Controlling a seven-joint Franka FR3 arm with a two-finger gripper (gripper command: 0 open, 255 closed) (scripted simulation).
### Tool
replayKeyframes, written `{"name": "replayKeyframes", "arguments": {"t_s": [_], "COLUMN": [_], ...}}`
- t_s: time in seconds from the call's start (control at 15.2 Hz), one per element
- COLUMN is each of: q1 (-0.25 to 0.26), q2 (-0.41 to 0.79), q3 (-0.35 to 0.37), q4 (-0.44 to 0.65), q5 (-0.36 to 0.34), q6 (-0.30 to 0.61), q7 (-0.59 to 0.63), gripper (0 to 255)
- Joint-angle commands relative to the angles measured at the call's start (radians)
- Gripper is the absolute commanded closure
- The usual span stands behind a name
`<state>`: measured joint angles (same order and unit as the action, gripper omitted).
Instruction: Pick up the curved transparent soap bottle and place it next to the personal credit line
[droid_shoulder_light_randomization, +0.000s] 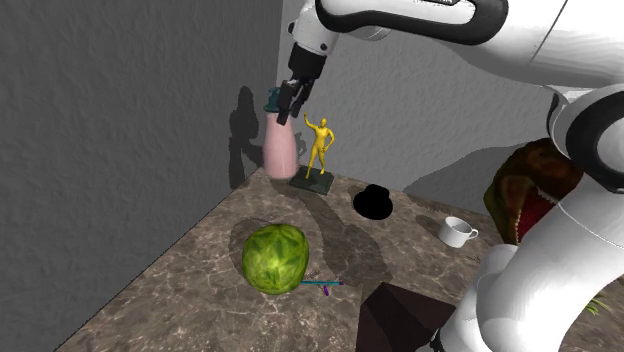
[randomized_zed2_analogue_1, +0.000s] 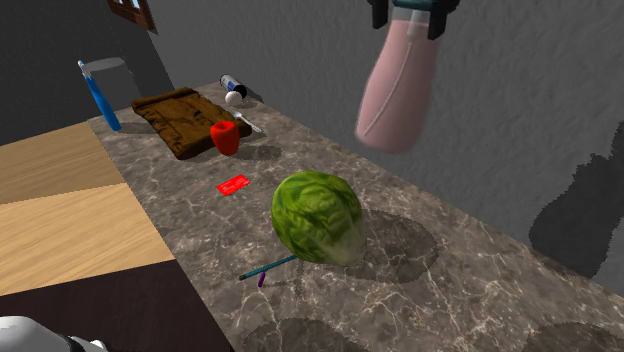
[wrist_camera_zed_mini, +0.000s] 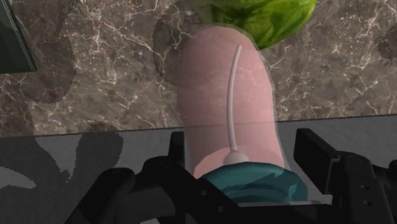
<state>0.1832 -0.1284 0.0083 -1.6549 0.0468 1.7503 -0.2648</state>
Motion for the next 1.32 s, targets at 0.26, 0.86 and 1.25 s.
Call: {"name": "replayKeyframes", "arguments": {"t_s": [0.26,0.86,1.25], "q1": [0.060,0.153,0.224], "q2": [-0.012,0.050,0.144], "q3": [0.087,0.218,0.302], "q4": [-0.013,0.060,0.173], "q5": [-0.022,-0.069,-0.126], "q6": [0.007,-0.006,-0.036], "q7": [0.150,0.378,0.534], "gripper": [255,255,255]}}
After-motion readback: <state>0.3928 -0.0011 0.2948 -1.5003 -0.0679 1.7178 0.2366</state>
